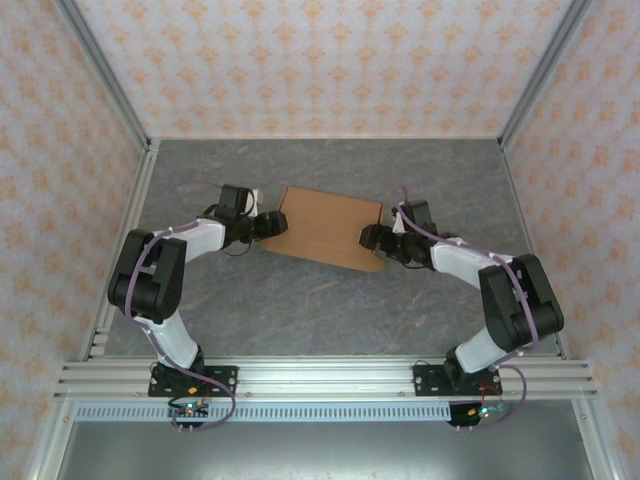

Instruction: Fold the paper box

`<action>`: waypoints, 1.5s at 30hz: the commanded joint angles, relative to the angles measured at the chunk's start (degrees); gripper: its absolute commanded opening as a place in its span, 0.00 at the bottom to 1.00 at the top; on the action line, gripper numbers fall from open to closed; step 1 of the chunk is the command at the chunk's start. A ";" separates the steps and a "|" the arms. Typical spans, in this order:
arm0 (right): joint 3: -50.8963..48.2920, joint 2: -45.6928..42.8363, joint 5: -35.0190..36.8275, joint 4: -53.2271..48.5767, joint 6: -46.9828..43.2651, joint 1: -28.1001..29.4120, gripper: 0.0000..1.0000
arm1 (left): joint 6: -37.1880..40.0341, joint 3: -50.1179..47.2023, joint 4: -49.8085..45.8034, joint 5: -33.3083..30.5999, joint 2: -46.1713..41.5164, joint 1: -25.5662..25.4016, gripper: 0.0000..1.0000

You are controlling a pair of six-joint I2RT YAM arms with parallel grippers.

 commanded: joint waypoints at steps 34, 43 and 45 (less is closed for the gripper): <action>1.75 5.04 -2.76 6.43 0.37 0.56 0.81 | 5.02 2.73 0.19 -1.93 3.05 -2.17 0.83; 3.59 2.93 -5.14 4.02 -0.86 0.88 0.81 | 4.52 0.78 -3.07 -0.17 -2.58 -2.14 0.80; 4.08 2.22 -5.34 2.79 -1.83 0.95 0.81 | 4.61 0.71 -4.26 0.19 -3.83 -2.06 0.79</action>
